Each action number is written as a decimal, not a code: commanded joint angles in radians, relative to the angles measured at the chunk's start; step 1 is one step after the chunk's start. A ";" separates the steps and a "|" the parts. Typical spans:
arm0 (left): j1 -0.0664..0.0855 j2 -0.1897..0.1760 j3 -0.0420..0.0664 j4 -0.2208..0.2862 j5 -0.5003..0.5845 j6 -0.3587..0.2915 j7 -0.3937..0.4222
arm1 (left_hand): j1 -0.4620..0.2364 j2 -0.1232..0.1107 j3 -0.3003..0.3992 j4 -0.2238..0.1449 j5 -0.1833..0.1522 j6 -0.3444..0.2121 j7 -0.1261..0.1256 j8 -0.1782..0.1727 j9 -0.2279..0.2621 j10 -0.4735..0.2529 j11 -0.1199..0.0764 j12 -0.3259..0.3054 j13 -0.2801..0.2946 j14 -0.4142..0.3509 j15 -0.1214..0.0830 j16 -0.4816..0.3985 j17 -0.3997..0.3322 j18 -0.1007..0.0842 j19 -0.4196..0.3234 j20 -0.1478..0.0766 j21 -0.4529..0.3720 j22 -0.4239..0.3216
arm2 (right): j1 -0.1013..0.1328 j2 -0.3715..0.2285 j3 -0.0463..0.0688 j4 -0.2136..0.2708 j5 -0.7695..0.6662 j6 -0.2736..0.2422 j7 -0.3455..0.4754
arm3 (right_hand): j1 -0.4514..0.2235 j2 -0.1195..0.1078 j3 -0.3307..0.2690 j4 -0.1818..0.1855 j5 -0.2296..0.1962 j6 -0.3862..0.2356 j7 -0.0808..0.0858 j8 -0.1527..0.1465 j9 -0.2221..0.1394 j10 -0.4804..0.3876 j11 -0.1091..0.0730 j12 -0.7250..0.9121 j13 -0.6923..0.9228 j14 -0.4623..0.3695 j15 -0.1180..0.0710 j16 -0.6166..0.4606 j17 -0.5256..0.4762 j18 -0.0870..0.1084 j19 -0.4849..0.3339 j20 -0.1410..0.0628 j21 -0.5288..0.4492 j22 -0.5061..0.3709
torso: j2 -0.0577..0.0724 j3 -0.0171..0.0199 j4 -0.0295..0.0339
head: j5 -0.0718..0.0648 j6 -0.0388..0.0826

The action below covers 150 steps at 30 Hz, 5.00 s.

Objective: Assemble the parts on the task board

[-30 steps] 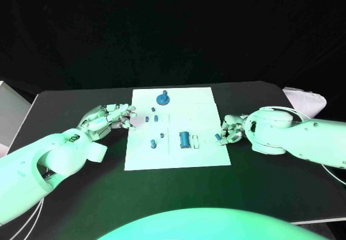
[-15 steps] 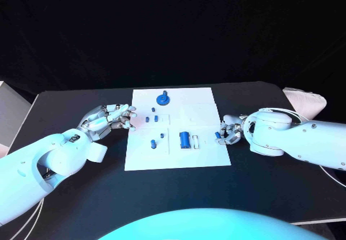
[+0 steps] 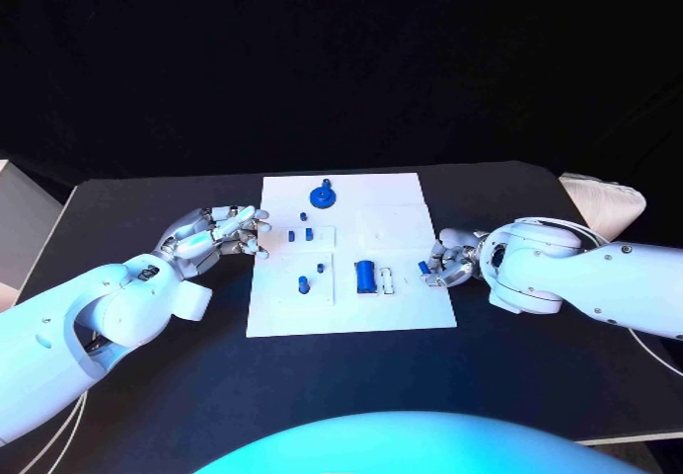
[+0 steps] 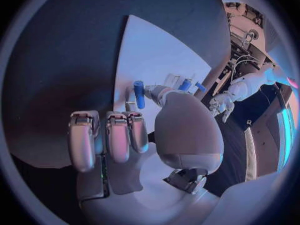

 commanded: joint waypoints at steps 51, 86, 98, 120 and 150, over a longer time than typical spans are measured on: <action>-0.001 0.002 0.000 0.005 -0.004 0.023 0.003 | 0.001 0.011 -0.008 -0.002 -0.001 -0.009 0.034 0.005 -0.001 -0.008 -0.001 0.008 0.001 -0.007 0.002 0.004 0.001 0.013 0.005 0.000 -0.005 -0.003 | 0.008 0.105 -0.003 -0.008 0.122 -0.040 -0.009 | -0.137 -0.015 0.065 -0.169 -0.036 0.021 -0.007 0.003 -0.014 0.090 0.000 -0.008 0.245 0.103 0.000 0.001 0.240 -0.004 0.100 -0.002 -0.010 0.249 | 0.000 0.0002 -0.0004 | 0.008 -0.007; -0.001 0.000 0.000 0.006 -0.004 0.022 0.001 | 0.001 0.011 -0.008 -0.002 -0.001 -0.009 0.034 0.005 -0.001 -0.008 -0.001 0.008 0.001 -0.007 0.002 0.004 0.001 0.013 0.005 0.000 -0.005 -0.003 | -0.002 0.131 -0.007 -0.025 0.121 -0.056 -0.008 | -0.210 -0.048 -0.093 -0.067 -0.105 0.033 -0.005 -0.001 -0.036 0.089 0.002 -0.008 0.245 0.103 0.003 0.001 0.240 -0.004 0.100 0.000 -0.011 0.248 | 0.001 0.0005 -0.0002 | 0.012 -0.009; -0.001 -0.001 0.000 0.006 -0.004 0.023 0.000 | 0.004 0.014 -0.013 -0.001 -0.001 -0.010 0.034 0.007 -0.002 -0.009 0.000 0.011 0.002 -0.007 0.002 0.004 0.002 0.013 0.007 0.000 -0.007 -0.004 | -0.004 0.127 -0.006 -0.008 0.139 -0.089 -0.004 | -0.214 -0.046 -0.134 -0.033 -0.110 0.035 -0.008 0.003 -0.037 0.090 0.000 -0.007 0.245 0.103 0.001 0.002 0.242 -0.004 0.101 -0.001 -0.011 0.249 | 0.000 0.0004 0.0000 | 0.013 -0.010; -0.001 -0.002 0.000 0.006 -0.004 0.022 -0.003 | 0.005 0.015 -0.016 -0.001 -0.001 -0.011 0.034 0.008 -0.002 -0.010 0.000 0.012 0.002 -0.007 0.002 0.004 0.002 0.013 0.007 0.000 -0.008 -0.005 | -0.005 0.065 -0.006 0.038 0.161 -0.054 0.012 | -0.057 -0.037 -0.176 -0.069 -0.203 0.035 -0.009 0.006 -0.046 0.091 -0.001 -0.006 0.246 0.103 0.000 0.003 0.243 -0.005 0.101 -0.002 -0.005 0.250 | 0.001 0.0010 -0.0009 | 0.013 -0.008; -0.001 -0.002 0.000 0.006 -0.005 0.022 -0.004 | 0.006 0.018 -0.019 -0.001 -0.001 -0.011 0.034 0.010 -0.003 -0.011 0.000 0.013 0.003 -0.007 0.002 0.004 0.002 0.013 0.008 0.000 -0.009 -0.007 | -0.017 0.118 -0.006 -0.018 0.083 -0.086 -0.008 | 0.007 0.019 -0.133 -0.068 -0.252 0.042 -0.020 0.022 -0.048 0.090 -0.010 -0.007 0.245 0.103 -0.007 0.002 0.243 -0.004 0.101 -0.007 -0.006 0.250 | 0.000 -0.0002 -0.0003 | 0.008 -0.012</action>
